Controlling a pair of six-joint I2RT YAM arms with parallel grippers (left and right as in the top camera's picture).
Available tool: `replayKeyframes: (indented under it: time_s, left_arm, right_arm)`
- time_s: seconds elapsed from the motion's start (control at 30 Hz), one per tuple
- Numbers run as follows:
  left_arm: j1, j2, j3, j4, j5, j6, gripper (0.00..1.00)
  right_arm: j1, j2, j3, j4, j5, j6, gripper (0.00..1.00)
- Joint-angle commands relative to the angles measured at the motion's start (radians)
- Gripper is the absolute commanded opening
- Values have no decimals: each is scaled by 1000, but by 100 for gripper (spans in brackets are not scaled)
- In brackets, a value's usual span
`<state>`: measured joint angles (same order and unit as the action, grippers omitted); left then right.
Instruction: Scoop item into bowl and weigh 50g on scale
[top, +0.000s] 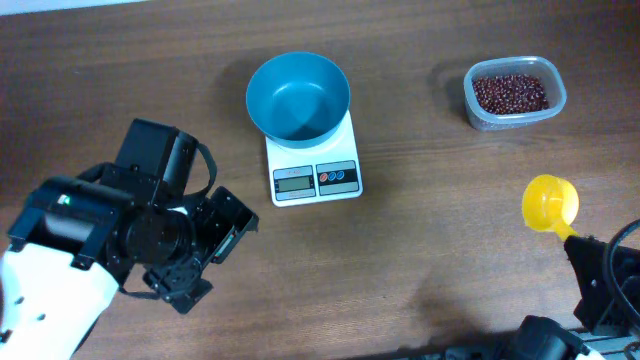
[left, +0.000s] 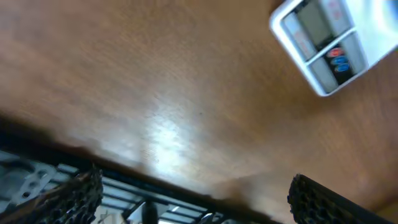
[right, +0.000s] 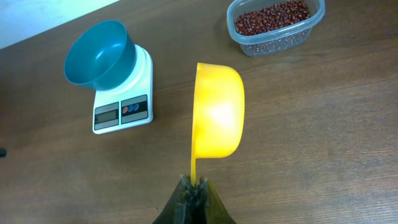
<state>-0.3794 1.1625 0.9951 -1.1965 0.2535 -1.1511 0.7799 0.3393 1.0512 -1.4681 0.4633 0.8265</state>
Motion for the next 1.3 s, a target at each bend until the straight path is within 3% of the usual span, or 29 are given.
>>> replayKeyframes:
  time_s: [0.0,0.03,0.07,0.1,0.23,0.43,0.63,0.83,1.07,1.27]
  left_arm:
    - [1,1,6,81,-48,1,77]
    - [1,1,6,125,-75,1,8]
    - [0,1,6,165,-96,1,0]
    - [0,1,6,203,-131,5,0]
    - [-87,3,6,309,-345,234,0]
    - [-347,182,5,424,-548,267,0]
    - [-446,489,5,715,-550,271,0]
    - [-447,607,5,929,-565,338,0]
    - [-446,678,5,1046,-584,338,0]
    - [-446,678,5,1050,-636,338,0]
  right_arm:
    - [5,-2,15,-2,29,-11,5]
    - [5,-2,15,-2,38,-11,5]
    - [5,-2,15,-2,46,-11,5]
    - [5,-2,15,-2,50,-11,5]
    - [5,-2,15,-2,67,-11,5]
    - [5,-2,15,14,126,-10,5]
    - [5,-2,15,13,125,-10,5]
    - [5,-2,15,13,124,-7,6]
    - [5,-2,15,12,109,-7,5]
    - [5,-2,15,12,105,-7,5]
